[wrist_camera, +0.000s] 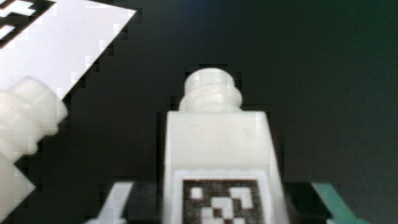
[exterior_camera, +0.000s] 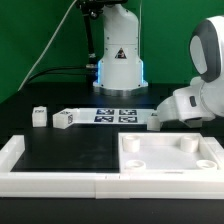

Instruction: Assemble one leg

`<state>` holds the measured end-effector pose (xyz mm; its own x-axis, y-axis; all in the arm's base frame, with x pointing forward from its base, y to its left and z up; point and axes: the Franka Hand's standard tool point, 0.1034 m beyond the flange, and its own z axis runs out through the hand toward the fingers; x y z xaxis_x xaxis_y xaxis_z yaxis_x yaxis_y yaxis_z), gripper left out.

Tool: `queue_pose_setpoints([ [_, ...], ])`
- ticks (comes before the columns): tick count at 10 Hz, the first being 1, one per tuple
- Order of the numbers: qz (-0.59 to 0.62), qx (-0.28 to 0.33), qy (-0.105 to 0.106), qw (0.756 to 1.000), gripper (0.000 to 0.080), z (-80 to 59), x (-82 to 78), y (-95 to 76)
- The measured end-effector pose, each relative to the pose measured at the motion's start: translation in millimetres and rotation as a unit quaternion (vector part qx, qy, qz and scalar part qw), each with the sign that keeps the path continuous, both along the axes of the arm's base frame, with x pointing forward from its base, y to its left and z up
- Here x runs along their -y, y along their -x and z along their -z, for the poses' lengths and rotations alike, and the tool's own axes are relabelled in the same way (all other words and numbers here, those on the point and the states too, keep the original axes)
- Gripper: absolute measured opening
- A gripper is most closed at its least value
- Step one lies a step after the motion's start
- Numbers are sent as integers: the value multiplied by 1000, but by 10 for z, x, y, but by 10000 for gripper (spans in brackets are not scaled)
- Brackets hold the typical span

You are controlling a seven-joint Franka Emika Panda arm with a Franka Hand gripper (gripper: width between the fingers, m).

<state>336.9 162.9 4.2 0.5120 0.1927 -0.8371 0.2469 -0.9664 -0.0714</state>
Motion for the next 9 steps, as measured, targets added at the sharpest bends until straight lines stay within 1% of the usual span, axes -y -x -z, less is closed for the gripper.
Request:
queue_pose_setpoints([
  [3, 0, 0, 0, 1000, 285, -12, -2, -5],
  [4, -1, -3, 2, 1000, 285, -114, -2, -39],
  [6, -3, 0, 2, 1000, 287, -425, 29, -167],
  [7, -2, 4, -2, 1000, 287, -543, 55, -245],
  [8, -1, 14, -12, 1000, 287, -589, 77, -330],
  [9, 0, 32, -17, 999, 287, -538, 61, -338],
])
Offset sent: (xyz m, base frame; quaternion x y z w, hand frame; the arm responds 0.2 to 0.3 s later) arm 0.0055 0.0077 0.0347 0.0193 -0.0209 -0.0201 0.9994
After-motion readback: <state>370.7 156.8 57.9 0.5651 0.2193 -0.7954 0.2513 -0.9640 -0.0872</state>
